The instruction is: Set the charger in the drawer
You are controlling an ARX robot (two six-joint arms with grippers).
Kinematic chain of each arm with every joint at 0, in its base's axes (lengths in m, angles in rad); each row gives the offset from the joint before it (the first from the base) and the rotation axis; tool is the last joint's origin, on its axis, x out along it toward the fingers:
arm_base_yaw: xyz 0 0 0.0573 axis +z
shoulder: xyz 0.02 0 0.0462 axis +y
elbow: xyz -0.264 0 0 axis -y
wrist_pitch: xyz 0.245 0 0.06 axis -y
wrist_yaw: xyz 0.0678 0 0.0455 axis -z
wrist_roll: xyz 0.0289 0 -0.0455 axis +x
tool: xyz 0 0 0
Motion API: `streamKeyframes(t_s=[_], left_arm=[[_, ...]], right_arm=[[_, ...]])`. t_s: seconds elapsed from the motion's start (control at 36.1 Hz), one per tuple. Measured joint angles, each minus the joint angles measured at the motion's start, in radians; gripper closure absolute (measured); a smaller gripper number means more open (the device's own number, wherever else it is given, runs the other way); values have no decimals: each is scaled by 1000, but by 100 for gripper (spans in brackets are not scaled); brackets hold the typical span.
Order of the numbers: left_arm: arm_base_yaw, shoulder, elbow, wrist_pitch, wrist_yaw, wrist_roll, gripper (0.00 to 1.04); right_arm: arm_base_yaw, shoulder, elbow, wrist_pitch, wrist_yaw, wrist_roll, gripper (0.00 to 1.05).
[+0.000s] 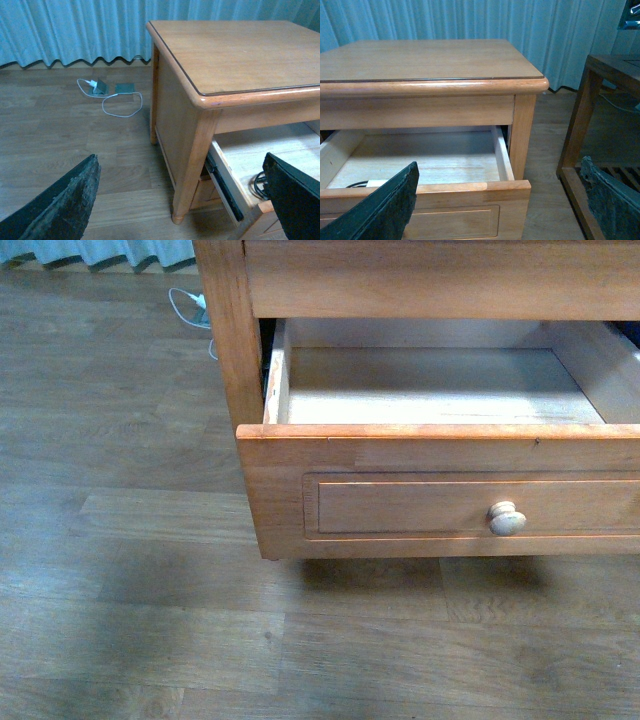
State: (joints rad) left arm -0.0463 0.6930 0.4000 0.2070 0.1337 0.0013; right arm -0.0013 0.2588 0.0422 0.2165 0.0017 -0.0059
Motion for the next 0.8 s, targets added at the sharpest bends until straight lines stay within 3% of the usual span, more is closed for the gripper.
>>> streamKeyframes(t_s=[0.28, 0.3, 0.33, 0.44, 0.72, 0.8], left_arm=[[0, 0, 0, 0, 3, -6, 6], [-6, -3, -7, 17, -32, -4, 9], [-6, -10, -25, 60, -91, -4, 14], [42, -69, -118, 135, -140, -4, 39], [45, -196, -257, 143, -134, -4, 98], [45, -238, -285, 132, -134, -5, 101]], right_arm=[[0, 0, 0, 0, 0, 0, 9], [0, 0, 0, 0, 0, 0, 9], [0, 0, 0, 0, 0, 0, 9], [0, 0, 0, 0, 0, 0, 9], [0, 0, 0, 0, 0, 0, 9], [0, 0, 0, 0, 0, 0, 9]])
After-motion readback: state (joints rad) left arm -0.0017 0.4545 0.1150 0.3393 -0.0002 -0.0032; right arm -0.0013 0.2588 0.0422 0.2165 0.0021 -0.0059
